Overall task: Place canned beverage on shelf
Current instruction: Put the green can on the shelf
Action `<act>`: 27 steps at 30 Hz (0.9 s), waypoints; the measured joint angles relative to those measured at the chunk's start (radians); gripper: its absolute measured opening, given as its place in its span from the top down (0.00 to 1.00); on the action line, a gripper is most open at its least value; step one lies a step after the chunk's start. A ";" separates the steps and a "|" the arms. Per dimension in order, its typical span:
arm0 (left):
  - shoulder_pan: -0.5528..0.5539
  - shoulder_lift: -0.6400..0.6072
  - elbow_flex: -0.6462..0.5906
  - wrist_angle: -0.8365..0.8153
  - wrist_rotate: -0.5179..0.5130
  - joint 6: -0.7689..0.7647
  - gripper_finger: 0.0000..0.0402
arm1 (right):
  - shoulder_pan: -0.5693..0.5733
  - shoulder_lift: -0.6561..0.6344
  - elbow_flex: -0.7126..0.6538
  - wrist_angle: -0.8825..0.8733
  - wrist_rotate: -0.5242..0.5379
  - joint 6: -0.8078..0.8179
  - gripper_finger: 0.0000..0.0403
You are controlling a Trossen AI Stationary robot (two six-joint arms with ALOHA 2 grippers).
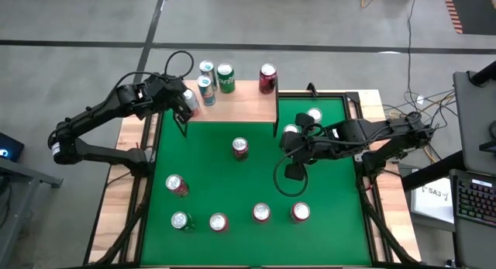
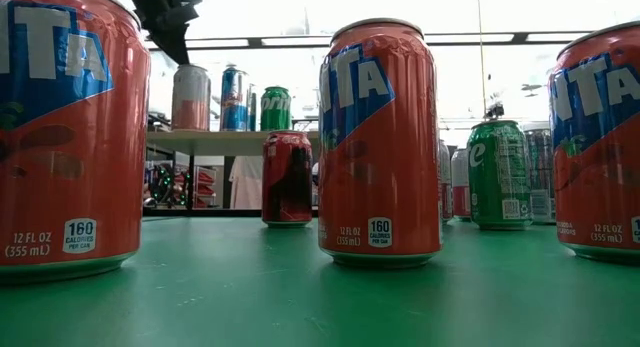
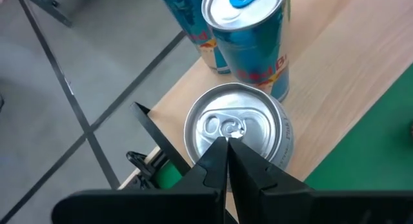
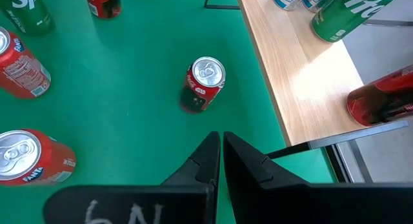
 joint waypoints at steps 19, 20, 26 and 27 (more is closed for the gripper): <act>0.000 -0.022 -0.001 -0.013 0.032 -0.052 1.00 | 0.000 0.000 0.000 0.012 0.000 -0.009 0.97; 0.000 -0.022 -0.001 -0.012 0.032 -0.052 1.00 | 0.000 0.000 0.000 0.012 0.000 -0.009 0.97; 0.000 -0.022 -0.001 -0.009 0.032 -0.043 1.00 | 0.000 0.000 0.000 0.013 0.000 -0.009 0.97; 0.000 -0.022 -0.001 -0.008 0.032 -0.041 1.00 | 0.000 0.000 0.000 0.014 0.000 -0.009 0.97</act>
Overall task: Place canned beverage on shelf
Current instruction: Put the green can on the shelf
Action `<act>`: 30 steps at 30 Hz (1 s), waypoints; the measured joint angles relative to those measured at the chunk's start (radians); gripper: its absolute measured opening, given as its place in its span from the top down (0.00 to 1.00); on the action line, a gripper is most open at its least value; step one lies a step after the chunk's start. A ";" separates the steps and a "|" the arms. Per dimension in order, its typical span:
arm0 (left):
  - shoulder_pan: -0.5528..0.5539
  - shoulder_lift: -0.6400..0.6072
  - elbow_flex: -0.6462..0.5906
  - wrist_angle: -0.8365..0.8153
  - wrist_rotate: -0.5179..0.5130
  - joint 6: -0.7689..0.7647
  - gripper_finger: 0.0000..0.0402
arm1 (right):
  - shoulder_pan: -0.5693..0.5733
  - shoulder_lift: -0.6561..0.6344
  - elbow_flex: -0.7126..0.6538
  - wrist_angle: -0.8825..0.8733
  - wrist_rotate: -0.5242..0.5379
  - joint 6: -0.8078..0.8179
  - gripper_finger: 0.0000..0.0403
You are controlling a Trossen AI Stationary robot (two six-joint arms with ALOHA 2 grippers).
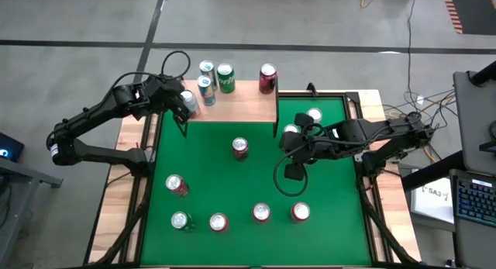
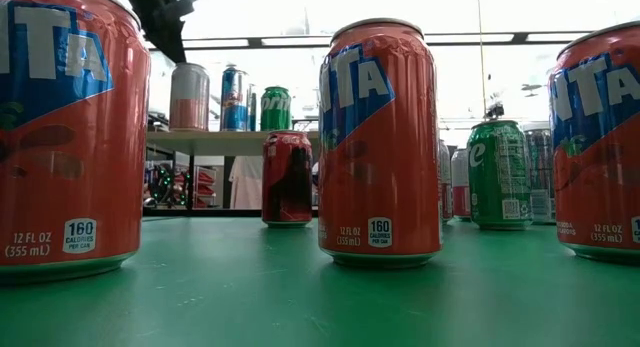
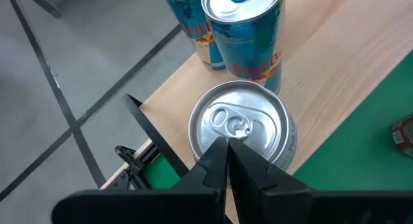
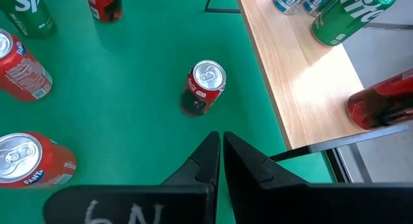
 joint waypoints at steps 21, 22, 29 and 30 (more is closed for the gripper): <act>0.000 -0.208 -0.126 0.334 0.014 0.251 1.00 | -0.115 0.011 -0.309 0.739 0.004 -0.207 0.97; 0.000 -0.224 -0.148 0.359 0.019 0.263 1.00 | -0.135 0.019 -0.313 0.792 -0.023 -0.216 0.97; 0.000 -0.283 -0.238 0.445 0.026 0.322 1.00 | -0.250 0.131 -0.314 1.088 -0.217 -0.271 0.97; 0.000 -0.285 -0.243 0.452 0.026 0.323 1.00 | -0.259 0.150 -0.312 1.116 -0.216 -0.281 0.97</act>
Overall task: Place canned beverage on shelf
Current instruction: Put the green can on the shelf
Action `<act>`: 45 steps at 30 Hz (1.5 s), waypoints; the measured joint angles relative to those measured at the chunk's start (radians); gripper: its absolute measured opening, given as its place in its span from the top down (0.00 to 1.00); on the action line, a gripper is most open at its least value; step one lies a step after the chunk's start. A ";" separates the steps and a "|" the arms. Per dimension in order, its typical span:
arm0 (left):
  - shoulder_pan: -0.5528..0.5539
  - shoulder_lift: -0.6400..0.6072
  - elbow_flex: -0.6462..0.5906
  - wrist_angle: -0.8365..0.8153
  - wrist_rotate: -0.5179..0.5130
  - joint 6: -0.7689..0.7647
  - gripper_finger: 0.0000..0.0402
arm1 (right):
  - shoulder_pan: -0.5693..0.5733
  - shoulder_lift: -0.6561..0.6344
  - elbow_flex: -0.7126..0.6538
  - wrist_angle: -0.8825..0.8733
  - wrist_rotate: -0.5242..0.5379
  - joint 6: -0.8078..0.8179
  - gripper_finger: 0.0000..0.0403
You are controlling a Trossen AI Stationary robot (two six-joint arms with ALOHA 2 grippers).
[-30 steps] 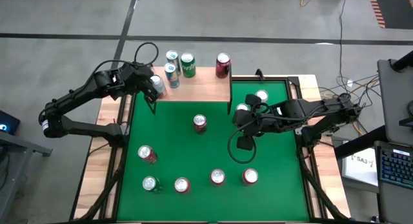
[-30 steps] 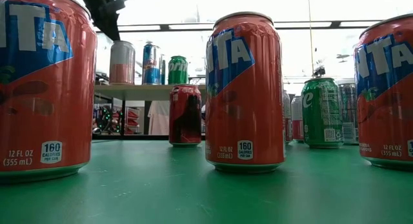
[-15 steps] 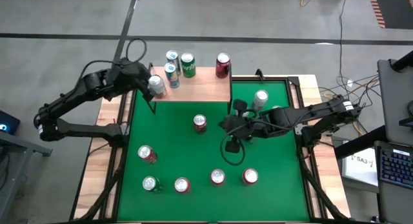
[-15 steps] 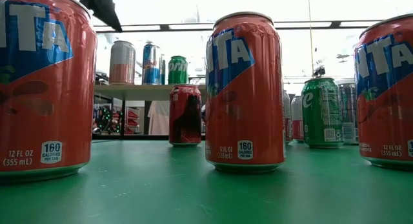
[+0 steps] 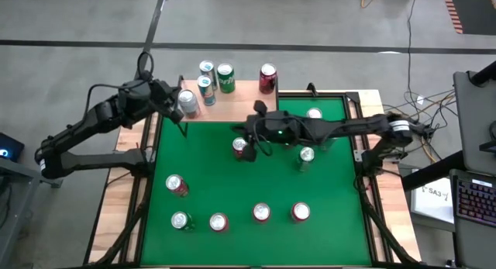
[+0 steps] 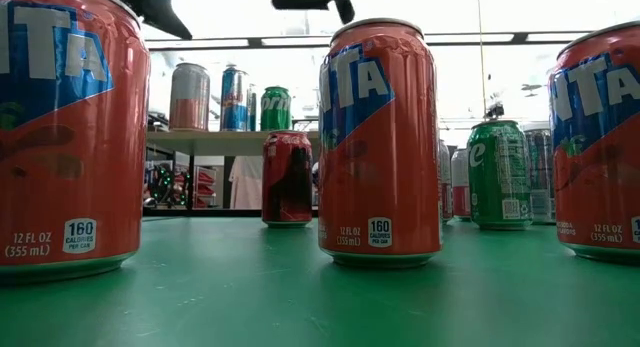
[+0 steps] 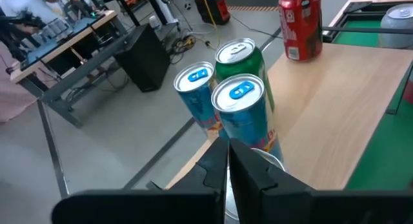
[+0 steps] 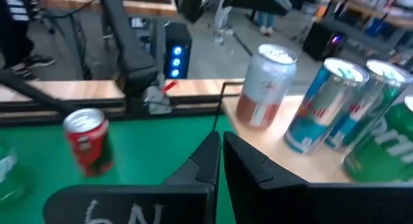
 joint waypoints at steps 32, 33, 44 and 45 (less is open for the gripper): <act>0.001 0.058 -0.044 -0.077 -0.003 0.021 1.00 | -0.139 0.306 0.093 0.553 -0.088 -0.092 0.97; 0.001 0.058 -0.044 -0.081 -0.003 0.020 1.00 | -0.146 0.321 0.093 0.588 -0.116 -0.078 0.97; 0.001 0.058 -0.045 -0.100 -0.002 0.003 1.00 | -0.185 0.483 0.227 0.618 -0.179 -0.030 0.97; 0.001 0.058 -0.045 -0.101 -0.002 -0.005 1.00 | -0.186 0.498 0.249 0.601 -0.179 -0.030 0.97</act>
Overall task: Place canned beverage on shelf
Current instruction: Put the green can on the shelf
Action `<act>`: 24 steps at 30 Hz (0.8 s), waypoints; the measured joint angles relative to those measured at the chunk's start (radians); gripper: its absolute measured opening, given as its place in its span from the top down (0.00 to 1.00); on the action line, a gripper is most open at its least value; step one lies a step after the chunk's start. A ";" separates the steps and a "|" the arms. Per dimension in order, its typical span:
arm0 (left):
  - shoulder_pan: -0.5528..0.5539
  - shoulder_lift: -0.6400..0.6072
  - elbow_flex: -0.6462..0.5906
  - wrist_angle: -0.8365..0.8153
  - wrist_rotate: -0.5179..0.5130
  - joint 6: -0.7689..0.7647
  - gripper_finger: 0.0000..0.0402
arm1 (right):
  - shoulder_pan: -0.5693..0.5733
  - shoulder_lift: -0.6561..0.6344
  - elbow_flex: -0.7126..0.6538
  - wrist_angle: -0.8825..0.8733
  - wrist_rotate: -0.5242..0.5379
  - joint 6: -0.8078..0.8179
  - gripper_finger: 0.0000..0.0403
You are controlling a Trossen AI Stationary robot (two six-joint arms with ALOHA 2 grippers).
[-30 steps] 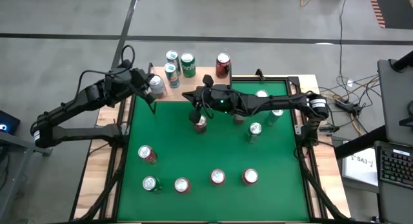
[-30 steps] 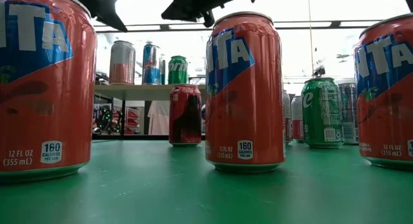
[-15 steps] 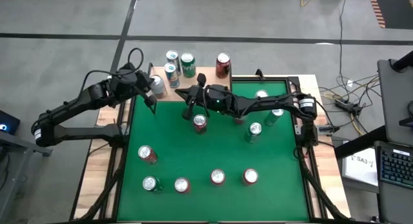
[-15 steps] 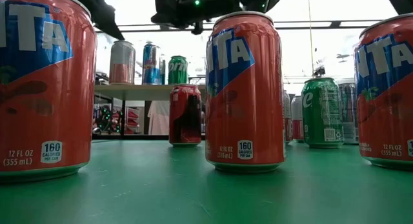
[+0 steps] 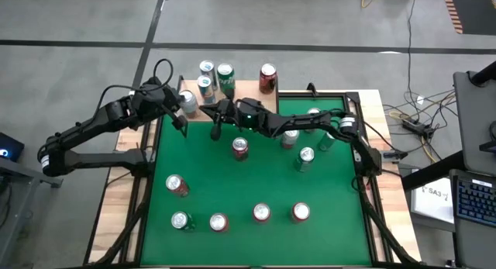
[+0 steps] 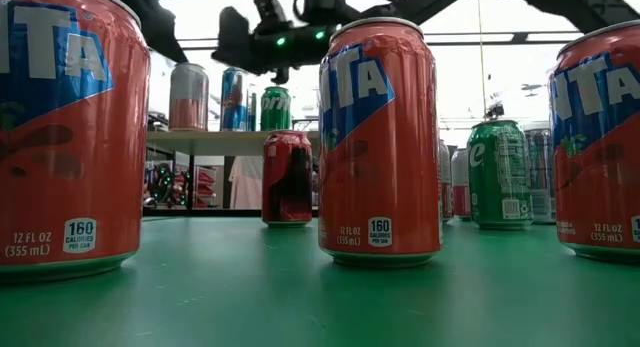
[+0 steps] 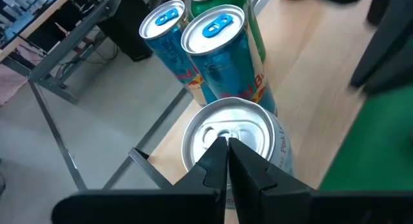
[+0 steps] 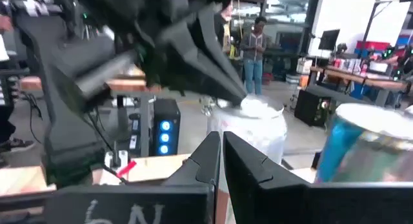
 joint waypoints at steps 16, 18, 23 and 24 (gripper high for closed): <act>0.000 -0.001 0.005 -0.007 0.002 -0.083 1.00 | 0.001 0.158 0.293 -0.255 0.053 -0.014 0.97; 0.000 -0.001 0.005 -0.006 0.001 -0.087 1.00 | 0.001 0.158 0.293 -0.261 0.078 -0.014 0.97; 0.000 -0.001 0.005 -0.006 0.001 -0.114 1.00 | 0.001 0.158 0.294 -0.272 0.100 -0.014 0.97; 0.000 -0.001 0.005 -0.006 0.001 -0.120 1.00 | 0.000 0.158 0.295 -0.273 0.105 -0.017 0.97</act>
